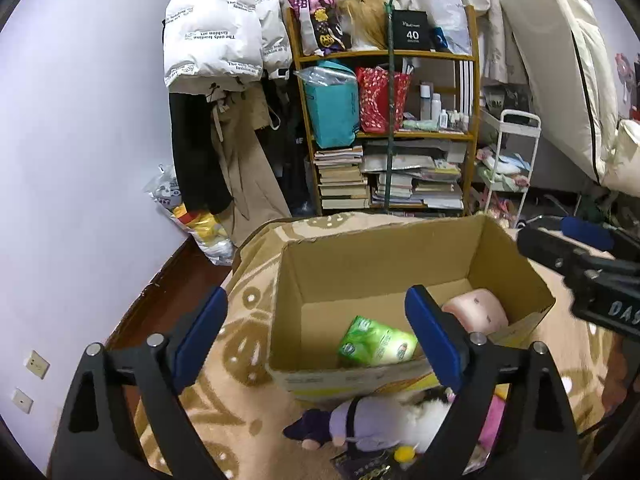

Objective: Organize soft objects
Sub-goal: 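Lower the pink cube plush into the box and open the right tool, then move the left tool to the white-haired doll while the right tool approaches the yellow duck plush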

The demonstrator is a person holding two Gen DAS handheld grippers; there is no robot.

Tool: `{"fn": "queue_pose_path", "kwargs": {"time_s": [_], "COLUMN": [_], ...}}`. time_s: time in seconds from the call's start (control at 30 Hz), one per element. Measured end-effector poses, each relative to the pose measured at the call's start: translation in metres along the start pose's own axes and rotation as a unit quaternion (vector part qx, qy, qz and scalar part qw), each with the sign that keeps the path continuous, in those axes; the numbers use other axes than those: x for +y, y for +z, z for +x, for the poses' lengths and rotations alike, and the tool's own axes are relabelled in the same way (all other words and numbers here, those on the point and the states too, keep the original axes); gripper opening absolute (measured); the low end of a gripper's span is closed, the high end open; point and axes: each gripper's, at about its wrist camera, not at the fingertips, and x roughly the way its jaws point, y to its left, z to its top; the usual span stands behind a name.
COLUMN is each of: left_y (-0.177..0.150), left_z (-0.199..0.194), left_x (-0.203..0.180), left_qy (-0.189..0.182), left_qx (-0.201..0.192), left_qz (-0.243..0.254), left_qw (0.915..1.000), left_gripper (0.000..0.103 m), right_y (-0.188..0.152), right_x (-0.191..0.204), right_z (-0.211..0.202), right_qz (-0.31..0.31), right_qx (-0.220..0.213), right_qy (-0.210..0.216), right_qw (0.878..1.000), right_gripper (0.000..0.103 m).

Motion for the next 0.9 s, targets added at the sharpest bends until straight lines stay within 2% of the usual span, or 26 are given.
{"fn": "queue_pose_path", "kwargs": {"time_s": [0.13, 0.33, 0.53, 0.63, 0.9], "left_y": [-0.002, -0.010, -0.023, -0.026, -0.038], "left_z": [-0.008, -0.023, -0.032, -0.034, -0.044], "left_x": [0.006, 0.009, 0.014, 0.013, 0.008], "left_qy": [0.006, 0.020, 0.028, 0.020, 0.022], "left_qx": [0.008, 0.017, 0.042, 0.059, 0.078], "left_qz": [-0.007, -0.004, -0.009, -0.006, 0.003], "left_qw": [0.9999, 0.9996, 0.9987, 0.9980, 0.9967], "left_gripper": [0.099, 0.099, 0.099, 0.099, 0.099], "right_y": [0.000, -0.004, -0.013, -0.018, -0.034], "right_x": [-0.002, -0.001, 0.002, 0.003, -0.001], "right_z": [-0.010, -0.030, -0.046, -0.052, -0.064], "right_qz": [0.010, 0.005, 0.003, 0.003, 0.004], "right_qx": [0.007, 0.011, 0.020, 0.030, 0.057], "right_qy": [-0.005, -0.018, -0.026, -0.033, -0.041], "right_qw": [1.000, 1.000, 0.999, 0.999, 0.998], "right_gripper": [0.091, 0.097, 0.099, 0.099, 0.099]}}
